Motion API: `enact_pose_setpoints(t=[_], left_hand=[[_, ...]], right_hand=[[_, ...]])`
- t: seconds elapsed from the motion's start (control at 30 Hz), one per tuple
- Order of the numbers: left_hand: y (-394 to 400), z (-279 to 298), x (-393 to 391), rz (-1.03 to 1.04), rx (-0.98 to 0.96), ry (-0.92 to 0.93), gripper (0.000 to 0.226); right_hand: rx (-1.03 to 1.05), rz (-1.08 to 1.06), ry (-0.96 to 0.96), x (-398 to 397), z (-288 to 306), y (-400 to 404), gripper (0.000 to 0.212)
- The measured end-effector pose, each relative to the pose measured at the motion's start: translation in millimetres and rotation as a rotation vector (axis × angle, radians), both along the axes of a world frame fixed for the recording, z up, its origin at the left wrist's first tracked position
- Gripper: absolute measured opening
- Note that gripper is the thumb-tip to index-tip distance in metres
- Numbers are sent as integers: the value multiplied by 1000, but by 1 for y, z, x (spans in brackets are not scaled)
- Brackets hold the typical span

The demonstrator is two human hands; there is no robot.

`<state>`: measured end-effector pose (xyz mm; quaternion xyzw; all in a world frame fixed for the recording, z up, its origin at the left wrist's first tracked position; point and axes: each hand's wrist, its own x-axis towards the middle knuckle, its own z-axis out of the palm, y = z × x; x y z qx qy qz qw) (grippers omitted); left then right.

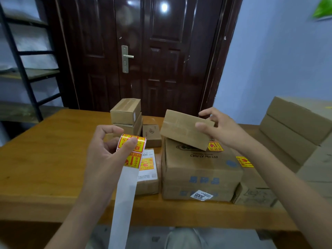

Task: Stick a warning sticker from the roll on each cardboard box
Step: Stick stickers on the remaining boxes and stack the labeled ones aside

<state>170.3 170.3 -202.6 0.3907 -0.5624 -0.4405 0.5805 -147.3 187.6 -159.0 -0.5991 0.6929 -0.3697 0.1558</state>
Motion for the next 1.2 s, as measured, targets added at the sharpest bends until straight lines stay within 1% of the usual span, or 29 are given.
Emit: enact_pose_setpoints(t=[0.03,0.07,0.13,0.17,0.2,0.3,0.4,0.5,0.53,0.57,0.6,0.63,0.67,0.7,0.73,0.77,0.8,0.87,0.9,0.97,1.03,1.07,1.2], left_hand=[[0,0,0,-4,1,0,33],[1,0,-1,-9,1,-1,34],[3,3,-3,-28,-6,1,35],[5,4,-4,-43,-11,0,36],[6,5,-4,-59,-17,-3,36],[9,8,-4,-93,-32,-18,36],[8,11,-5,-98,-44,-24,38],[9,14,-9,-118,-43,-5,38],[10,16,-10,-131,-40,1,38],[10,17,-11,-146,-34,6,38],[10,18,-12,-163,-29,10,38],[10,19,-12,-180,-22,17,38],[9,20,-12,-194,-12,28,39],[9,21,-13,-203,0,35,40],[9,21,-13,-209,8,37,41],[10,22,-14,-214,17,41,42],[11,22,-15,-221,26,49,42],[12,22,-15,-241,45,64,38],[14,22,-15,-251,51,69,36],[14,20,-12,-262,55,73,32],[12,17,-7,-270,43,37,25],[12,15,-4,-278,29,-9,28],[8,9,0,-267,-74,-229,58]], right_hand=[[16,23,28,0,-2,0,39],[16,47,-23,2,-2,1,35],[47,92,-225,3,1,3,26],[85,116,-286,3,2,3,28],[129,141,-281,2,2,4,31],[223,148,-168,-1,-5,0,39],[212,93,-116,-3,-6,-7,31],[269,128,-85,-5,2,-9,27],[288,150,-32,-5,5,-9,29],[254,139,60,-3,7,-8,31],[156,80,154,1,9,-6,35],[-4,12,217,11,12,-2,37],[-172,-10,222,27,14,5,37],[-291,31,175,47,16,15,34],[-339,121,148,67,17,26,35],[-336,214,185,87,15,35,41],[-312,284,274,105,11,44,48],[-308,334,425,124,0,49,56],[-315,321,429,127,-5,47,56],[-314,300,351,128,-10,44,52],[-306,296,300,127,-12,42,49],[-310,291,285,126,-13,41,49],[-324,227,312,124,-18,33,48]])
